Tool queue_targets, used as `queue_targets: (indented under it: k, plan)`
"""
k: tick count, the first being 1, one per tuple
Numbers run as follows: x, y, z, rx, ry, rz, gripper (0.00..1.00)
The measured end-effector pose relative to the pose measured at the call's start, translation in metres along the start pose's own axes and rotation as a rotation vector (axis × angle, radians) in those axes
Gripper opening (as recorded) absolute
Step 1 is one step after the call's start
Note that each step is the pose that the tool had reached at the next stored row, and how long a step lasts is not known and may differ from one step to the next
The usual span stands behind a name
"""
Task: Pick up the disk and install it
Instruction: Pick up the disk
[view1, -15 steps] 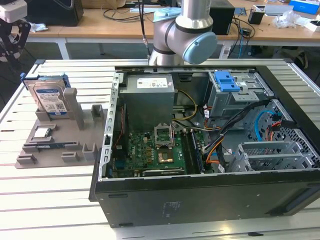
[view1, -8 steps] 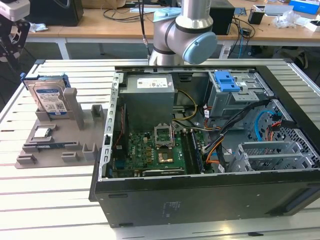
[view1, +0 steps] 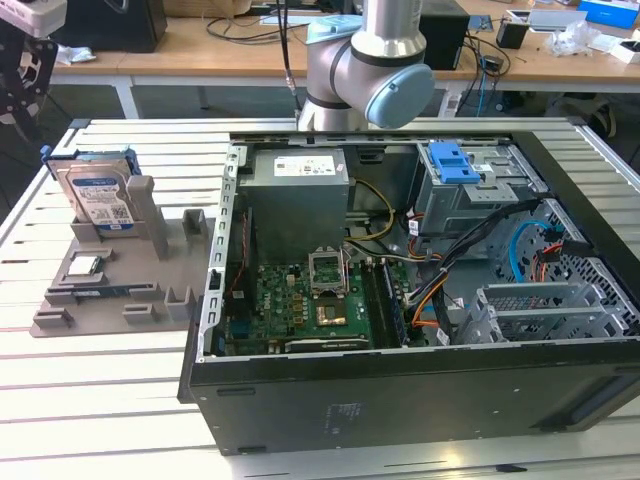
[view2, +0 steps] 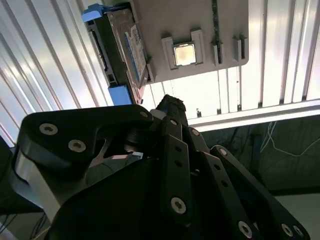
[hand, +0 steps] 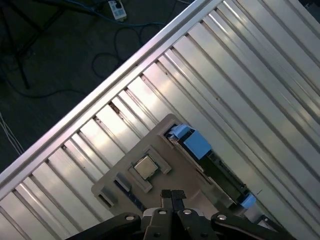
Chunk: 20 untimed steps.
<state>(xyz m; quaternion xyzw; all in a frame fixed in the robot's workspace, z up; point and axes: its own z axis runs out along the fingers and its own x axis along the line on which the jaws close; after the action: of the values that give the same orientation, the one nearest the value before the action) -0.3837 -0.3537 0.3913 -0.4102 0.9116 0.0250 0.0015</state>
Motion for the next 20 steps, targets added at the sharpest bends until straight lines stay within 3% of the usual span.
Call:
queue_targets:
  k: [20]
  plan:
    - [0.0000, 0.0000, 0.0000, -0.0063, 0.0120, -0.271, 0.10]
